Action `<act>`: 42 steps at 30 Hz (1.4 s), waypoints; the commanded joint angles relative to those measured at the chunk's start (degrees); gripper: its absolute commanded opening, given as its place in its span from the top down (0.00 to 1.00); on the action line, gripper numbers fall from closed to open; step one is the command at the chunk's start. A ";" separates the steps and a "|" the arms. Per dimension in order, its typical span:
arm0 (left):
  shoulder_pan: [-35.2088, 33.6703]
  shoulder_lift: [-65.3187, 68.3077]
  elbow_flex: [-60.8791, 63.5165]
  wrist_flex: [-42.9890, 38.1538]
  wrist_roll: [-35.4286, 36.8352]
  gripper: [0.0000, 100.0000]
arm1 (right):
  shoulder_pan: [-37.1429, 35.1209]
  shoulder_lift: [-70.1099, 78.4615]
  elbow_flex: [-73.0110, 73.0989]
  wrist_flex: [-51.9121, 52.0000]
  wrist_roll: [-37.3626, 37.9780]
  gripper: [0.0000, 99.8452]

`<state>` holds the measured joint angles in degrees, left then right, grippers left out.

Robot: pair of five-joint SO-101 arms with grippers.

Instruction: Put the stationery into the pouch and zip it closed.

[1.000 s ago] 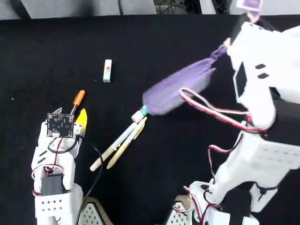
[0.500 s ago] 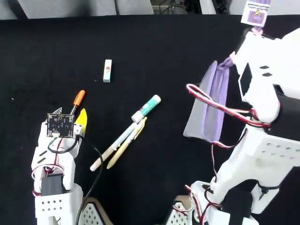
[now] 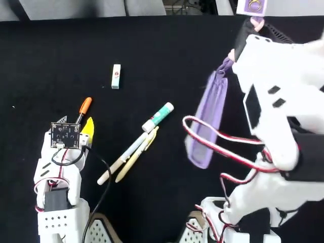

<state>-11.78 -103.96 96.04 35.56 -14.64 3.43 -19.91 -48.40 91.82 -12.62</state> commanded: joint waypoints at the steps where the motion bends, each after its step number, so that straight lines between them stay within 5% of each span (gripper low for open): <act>1: -0.66 -0.35 1.27 0.18 0.62 0.77 | -1.05 -1.01 -1.71 0.35 -0.88 0.99; 20: -0.66 -0.35 1.27 0.18 0.53 0.77 | 8.09 -1.54 47.96 -26.02 0.18 0.99; 31: -7.08 -0.35 -0.40 0.26 0.44 0.77 | 3.96 -5.49 49.19 -26.99 0.26 0.99; 42: -9.36 -0.35 -1.10 10.02 -4.48 0.76 | -1.76 -6.11 49.27 -28.66 0.26 0.99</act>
<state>-21.27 -103.96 95.96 43.47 -14.99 2.64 -24.04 1.45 65.19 -12.62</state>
